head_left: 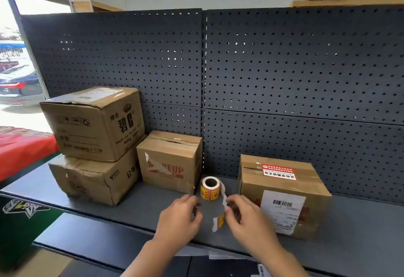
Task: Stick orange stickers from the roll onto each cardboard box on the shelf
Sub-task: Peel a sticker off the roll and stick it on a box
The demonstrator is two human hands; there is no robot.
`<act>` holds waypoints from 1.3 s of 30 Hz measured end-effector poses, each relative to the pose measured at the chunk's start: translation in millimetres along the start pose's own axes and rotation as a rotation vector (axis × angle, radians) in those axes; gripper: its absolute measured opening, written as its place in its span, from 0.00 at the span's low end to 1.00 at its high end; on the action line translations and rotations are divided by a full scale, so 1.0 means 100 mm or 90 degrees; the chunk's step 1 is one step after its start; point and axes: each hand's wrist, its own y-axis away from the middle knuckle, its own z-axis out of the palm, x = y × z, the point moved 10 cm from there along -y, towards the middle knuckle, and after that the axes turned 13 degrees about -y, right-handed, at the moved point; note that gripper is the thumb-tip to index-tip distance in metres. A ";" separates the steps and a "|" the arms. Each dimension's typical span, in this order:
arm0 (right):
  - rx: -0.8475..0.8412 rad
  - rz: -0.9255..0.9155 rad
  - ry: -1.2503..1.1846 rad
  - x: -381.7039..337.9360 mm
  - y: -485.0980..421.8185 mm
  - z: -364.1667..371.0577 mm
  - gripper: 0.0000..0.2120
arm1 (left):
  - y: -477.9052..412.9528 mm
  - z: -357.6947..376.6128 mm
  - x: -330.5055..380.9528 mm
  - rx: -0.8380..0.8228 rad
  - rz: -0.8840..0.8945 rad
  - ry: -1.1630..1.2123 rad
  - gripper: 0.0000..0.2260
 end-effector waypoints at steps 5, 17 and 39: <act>0.027 0.047 -0.031 0.13 0.09 0.15 0.03 | 0.10 0.24 0.00 -0.043 -0.008 0.016 0.20; -0.004 0.107 -0.012 0.48 0.06 0.43 0.10 | 0.06 0.54 0.22 -0.104 0.081 0.111 0.15; 0.026 0.082 -0.199 0.52 0.10 0.45 0.03 | 0.17 0.52 0.18 -0.068 -0.036 0.284 0.04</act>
